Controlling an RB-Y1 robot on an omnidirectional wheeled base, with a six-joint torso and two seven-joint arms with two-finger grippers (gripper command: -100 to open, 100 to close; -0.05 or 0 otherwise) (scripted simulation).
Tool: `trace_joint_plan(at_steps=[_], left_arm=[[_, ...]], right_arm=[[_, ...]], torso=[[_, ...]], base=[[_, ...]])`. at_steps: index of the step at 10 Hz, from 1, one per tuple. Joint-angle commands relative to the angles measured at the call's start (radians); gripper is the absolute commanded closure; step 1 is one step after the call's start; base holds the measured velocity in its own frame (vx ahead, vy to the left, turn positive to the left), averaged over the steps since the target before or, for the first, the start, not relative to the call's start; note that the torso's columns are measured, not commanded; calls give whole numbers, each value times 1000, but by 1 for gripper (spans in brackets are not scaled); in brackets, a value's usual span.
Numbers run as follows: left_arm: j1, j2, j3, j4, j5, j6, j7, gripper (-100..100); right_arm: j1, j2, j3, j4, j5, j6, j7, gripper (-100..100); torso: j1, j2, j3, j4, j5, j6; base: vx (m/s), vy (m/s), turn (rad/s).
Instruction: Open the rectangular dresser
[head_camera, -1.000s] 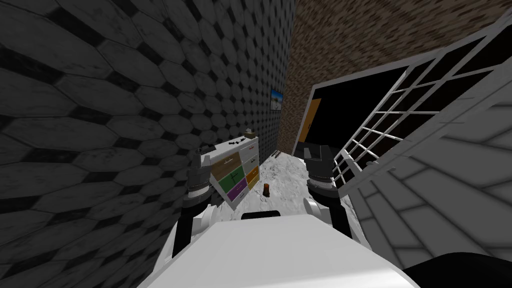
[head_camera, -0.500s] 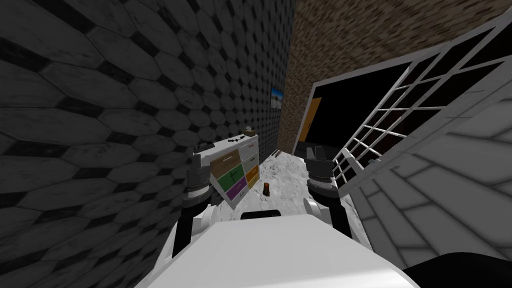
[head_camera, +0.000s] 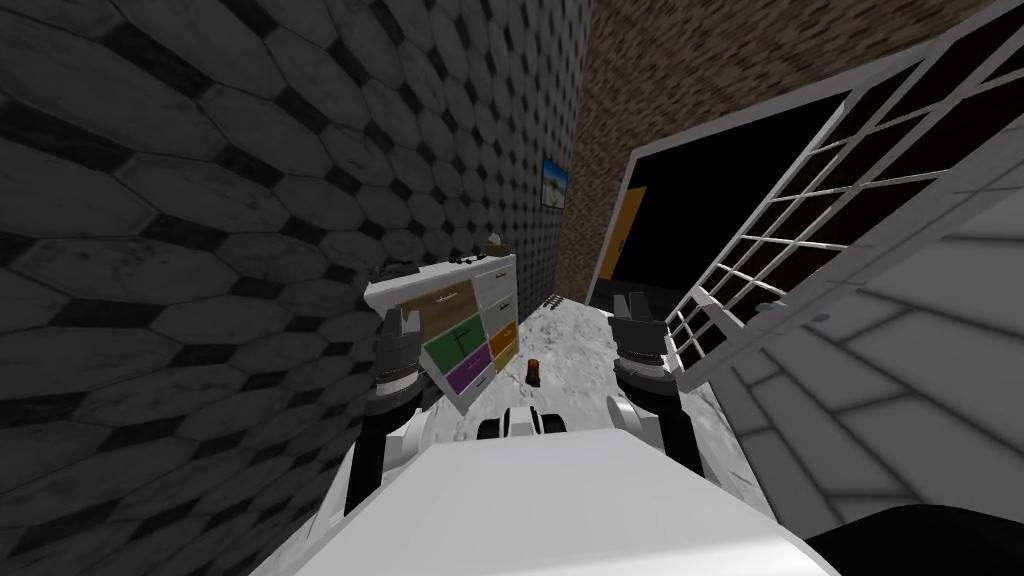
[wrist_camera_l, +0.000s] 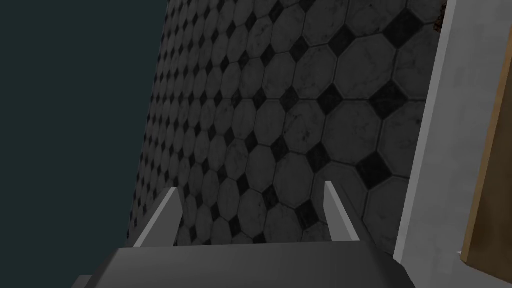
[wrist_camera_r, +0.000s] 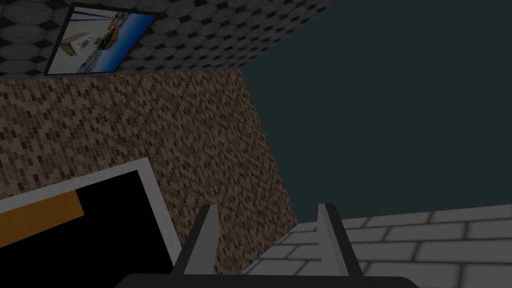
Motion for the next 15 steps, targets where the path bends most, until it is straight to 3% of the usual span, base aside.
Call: trace_joint_plan(at_steps=[1,2,7,15], left_arm=[[-19,51,3,12,2,25,9,-100],[-38,76,5,23,3,52,19,-100],[-108,114,15,62,9,146,54,-100],[-254,126,35,139,21,342,126,-100]], right_arm=[[0,0,0,0,0,0,0,0],[0,0,0,0,0,0,0,0],[0,0,0,0,0,0,0,0],[0,0,0,0,0,0,0,0]], torso=[[-1,32,-70,33,0,0],[-2,41,-90,42,-1,0],[-1,46,-94,47,0,0],[0,46,-94,47,0,0]], base=[[47,-56,79],[82,-87,125],[85,-125,129],[98,-151,159]])
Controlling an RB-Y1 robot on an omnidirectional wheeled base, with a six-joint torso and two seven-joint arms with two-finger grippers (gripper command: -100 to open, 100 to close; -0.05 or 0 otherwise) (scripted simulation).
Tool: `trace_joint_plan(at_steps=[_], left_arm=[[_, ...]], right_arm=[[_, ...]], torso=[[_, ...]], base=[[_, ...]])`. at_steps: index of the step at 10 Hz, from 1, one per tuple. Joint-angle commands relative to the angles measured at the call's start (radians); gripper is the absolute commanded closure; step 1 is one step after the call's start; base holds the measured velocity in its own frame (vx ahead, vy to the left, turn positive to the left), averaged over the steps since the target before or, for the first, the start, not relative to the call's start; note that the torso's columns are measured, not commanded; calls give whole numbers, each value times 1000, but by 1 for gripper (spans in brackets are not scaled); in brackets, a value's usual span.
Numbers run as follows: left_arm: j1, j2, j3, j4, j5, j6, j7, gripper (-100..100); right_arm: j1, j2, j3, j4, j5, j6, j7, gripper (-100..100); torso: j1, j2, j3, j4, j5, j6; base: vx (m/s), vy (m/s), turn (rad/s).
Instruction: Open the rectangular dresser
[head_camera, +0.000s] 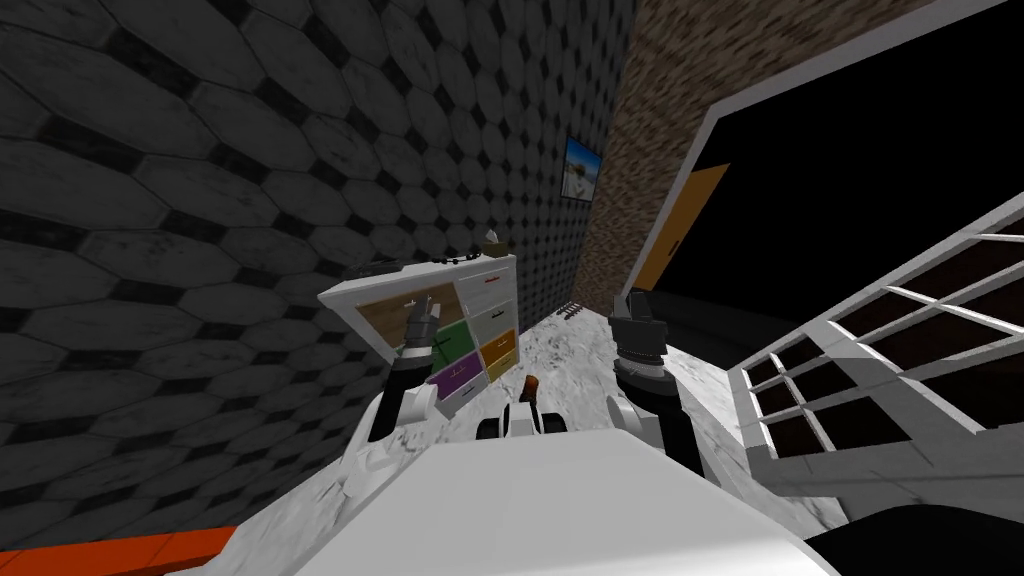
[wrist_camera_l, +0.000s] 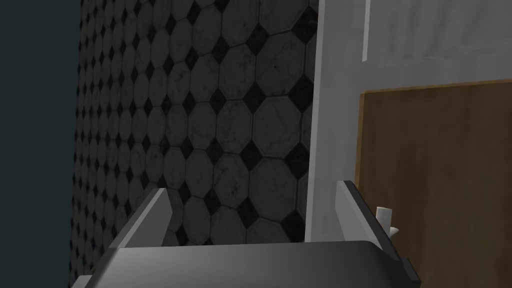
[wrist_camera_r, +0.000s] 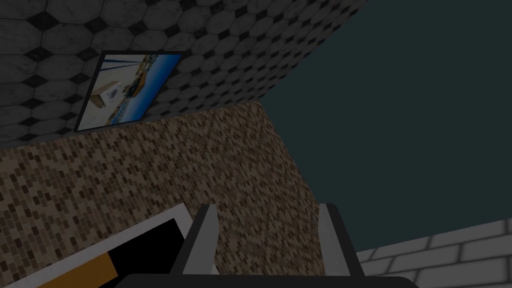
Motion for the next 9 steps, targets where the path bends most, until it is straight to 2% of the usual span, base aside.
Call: trace_joint_plan(at_steps=[1,9], left_arm=[[-48,-4,3,29,2,70,24,-100],[-217,26,25,142,16,294,107,-100]], right_arm=[[0,0,0,0,0,0,0,0],[0,0,0,0,0,0,0,0]], torso=[[0,1,0,0,0,0],[-1,2,2,1,-1,0]], base=[[87,-187,164],[81,-190,177]])
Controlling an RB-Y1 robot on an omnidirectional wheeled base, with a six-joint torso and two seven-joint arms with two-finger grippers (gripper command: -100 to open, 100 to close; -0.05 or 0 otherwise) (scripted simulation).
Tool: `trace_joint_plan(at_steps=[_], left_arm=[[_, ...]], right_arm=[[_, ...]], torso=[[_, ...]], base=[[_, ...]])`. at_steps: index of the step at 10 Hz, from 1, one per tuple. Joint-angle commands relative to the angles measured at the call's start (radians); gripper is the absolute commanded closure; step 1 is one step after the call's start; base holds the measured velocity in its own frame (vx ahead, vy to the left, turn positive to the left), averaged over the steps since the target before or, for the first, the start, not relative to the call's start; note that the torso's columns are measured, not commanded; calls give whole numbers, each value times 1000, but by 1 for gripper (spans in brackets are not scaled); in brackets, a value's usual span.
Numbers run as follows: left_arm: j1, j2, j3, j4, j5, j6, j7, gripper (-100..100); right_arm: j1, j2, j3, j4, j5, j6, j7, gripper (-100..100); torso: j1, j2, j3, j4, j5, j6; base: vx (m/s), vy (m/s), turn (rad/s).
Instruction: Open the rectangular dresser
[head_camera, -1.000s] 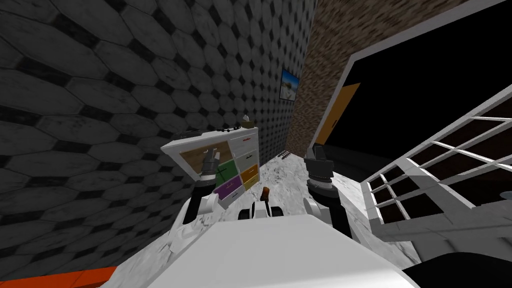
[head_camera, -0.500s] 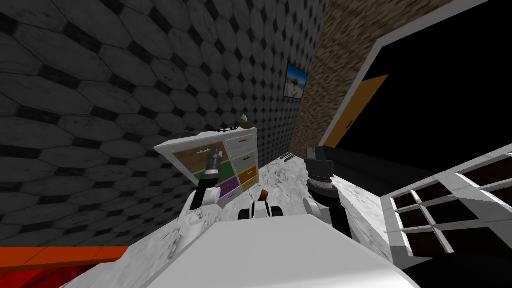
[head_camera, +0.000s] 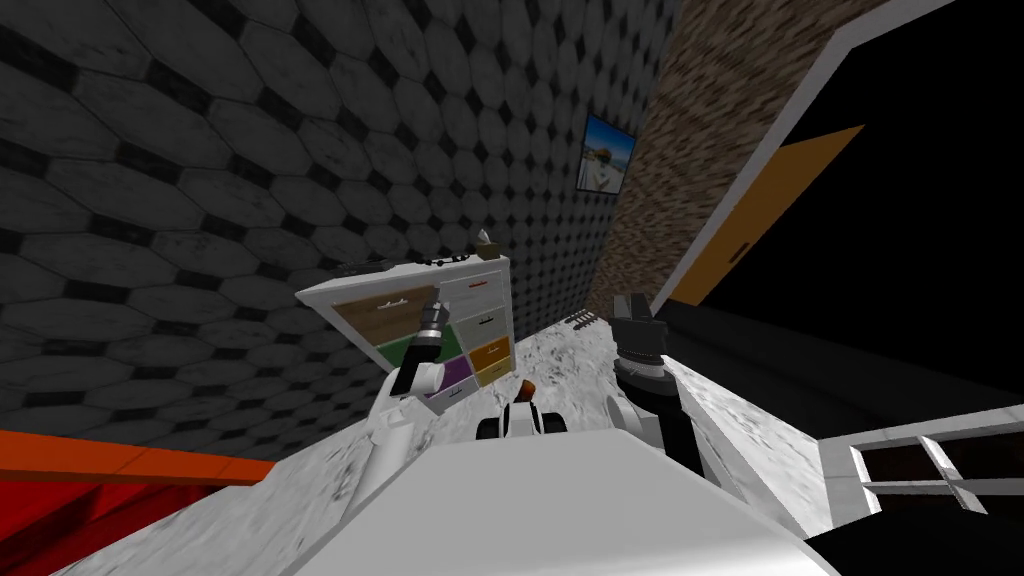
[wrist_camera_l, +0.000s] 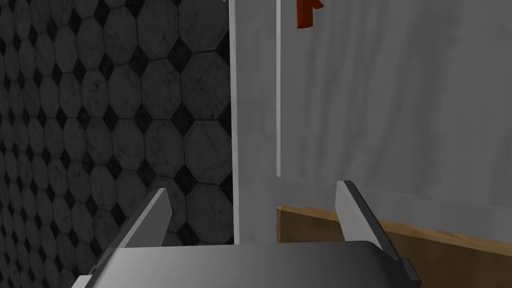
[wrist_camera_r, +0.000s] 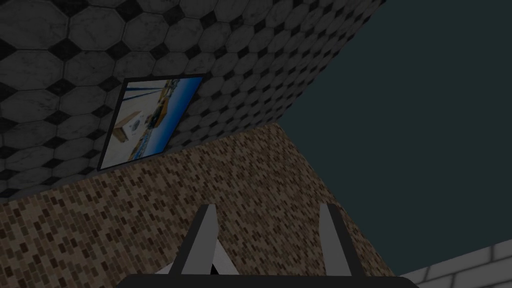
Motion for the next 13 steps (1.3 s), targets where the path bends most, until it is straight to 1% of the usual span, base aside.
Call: trace_joint_plan(at_steps=[1,6,11,12,13], left_arm=[[-51,15,7,35,5,78,29,-100],[-148,44,19,107,13,210,77,-100],[-226,77,29,161,19,315,115,-100],[-234,82,30,165,20,324,118,-100],[-226,78,30,160,20,313,115,-100]], right_arm=[[0,0,0,0,0,0,0,0],[0,0,0,0,0,0,0,0],[0,0,0,0,0,0,0,0],[0,0,0,0,0,0,0,0],[0,0,0,0,0,0,0,0]], torso=[[2,0,0,0,1,0],[2,-3,-2,-1,1,0],[2,-2,-1,0,1,0],[1,-3,-2,-1,0,0],[1,-3,-2,-1,0,0]], base=[[90,-188,160],[48,-186,170],[22,-141,130],[32,-137,92],[14,-58,13]])
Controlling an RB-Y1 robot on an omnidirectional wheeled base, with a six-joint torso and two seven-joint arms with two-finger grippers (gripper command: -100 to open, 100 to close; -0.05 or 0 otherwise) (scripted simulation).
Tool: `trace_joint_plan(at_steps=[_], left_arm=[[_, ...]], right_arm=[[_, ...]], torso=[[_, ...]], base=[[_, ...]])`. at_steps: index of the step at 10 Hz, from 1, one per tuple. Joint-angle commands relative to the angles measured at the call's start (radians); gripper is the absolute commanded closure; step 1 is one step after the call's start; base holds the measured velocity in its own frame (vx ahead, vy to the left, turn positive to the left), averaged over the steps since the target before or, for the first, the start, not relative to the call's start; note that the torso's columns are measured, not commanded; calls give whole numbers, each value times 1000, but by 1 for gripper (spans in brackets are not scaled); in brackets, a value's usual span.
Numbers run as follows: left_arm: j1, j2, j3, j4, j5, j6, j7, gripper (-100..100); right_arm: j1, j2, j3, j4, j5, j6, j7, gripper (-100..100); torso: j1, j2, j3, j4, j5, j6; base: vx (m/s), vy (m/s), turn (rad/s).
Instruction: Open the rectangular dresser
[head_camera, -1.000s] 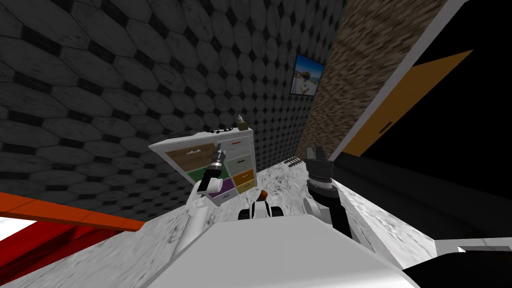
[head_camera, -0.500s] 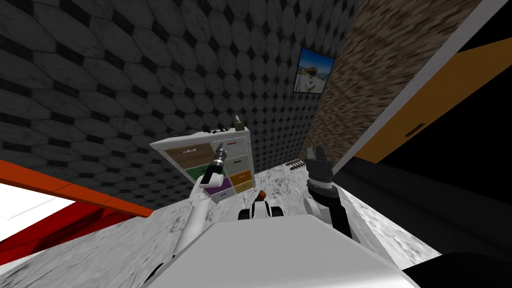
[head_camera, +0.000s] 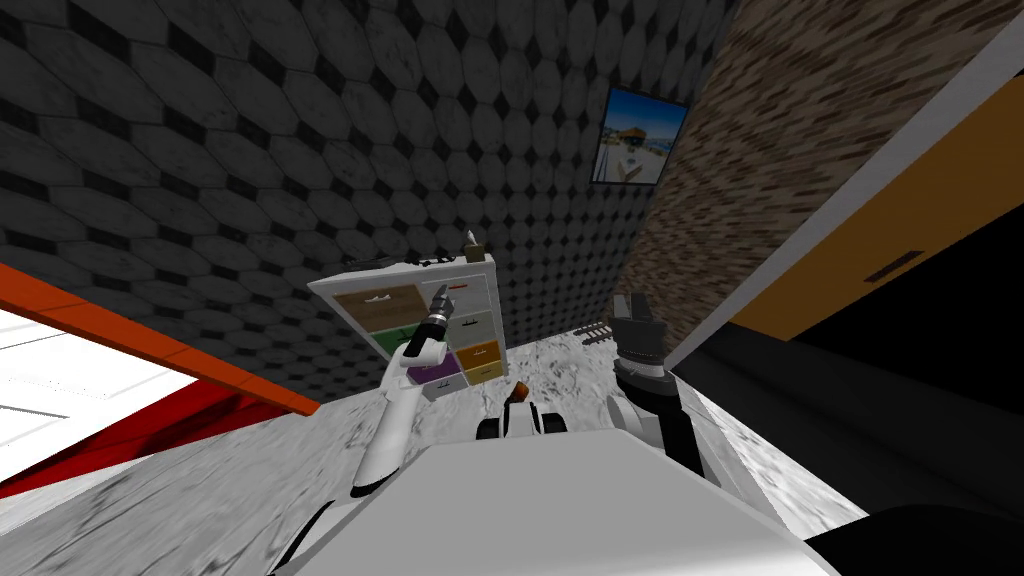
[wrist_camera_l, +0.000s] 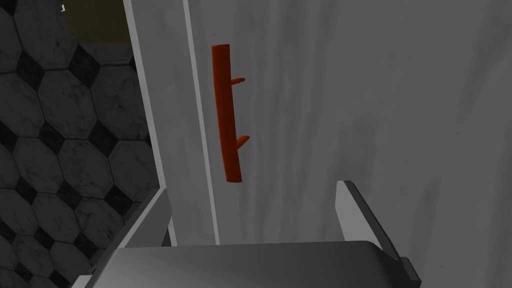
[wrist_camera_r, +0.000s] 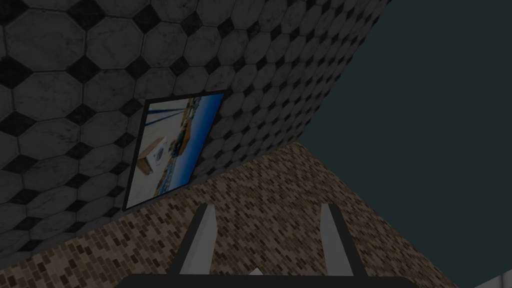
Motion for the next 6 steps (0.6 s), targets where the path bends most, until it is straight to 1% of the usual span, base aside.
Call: trace_joint_plan(at_steps=[1,2,3,4,5,6], left_arm=[[-10,8,4,-20,1,34,4,-100],[-12,11,5,-27,2,45,4,-100],[-9,8,4,-22,1,32,3,-100],[-1,0,0,0,0,4,1,100],[-6,3,1,-10,0,21,2,100],[8,4,-11,-43,3,33,3,100]], right_arm=[[0,0,0,0,0,0,0,0],[0,0,0,0,0,0,0,0],[0,0,0,0,0,0,0,0],[0,0,0,0,0,0,0,0],[0,0,0,0,0,0,0,0],[0,0,0,0,0,0,0,0]], torso=[[4,1,1,0,1,0],[6,-1,0,0,2,0],[3,-2,-1,0,1,0],[1,2,1,0,1,0],[1,7,4,2,0,0],[0,5,3,2,0,0]], base=[[64,-11,-19],[90,-12,-13],[39,-6,0],[-63,5,23],[-41,3,5],[-65,-22,88]])
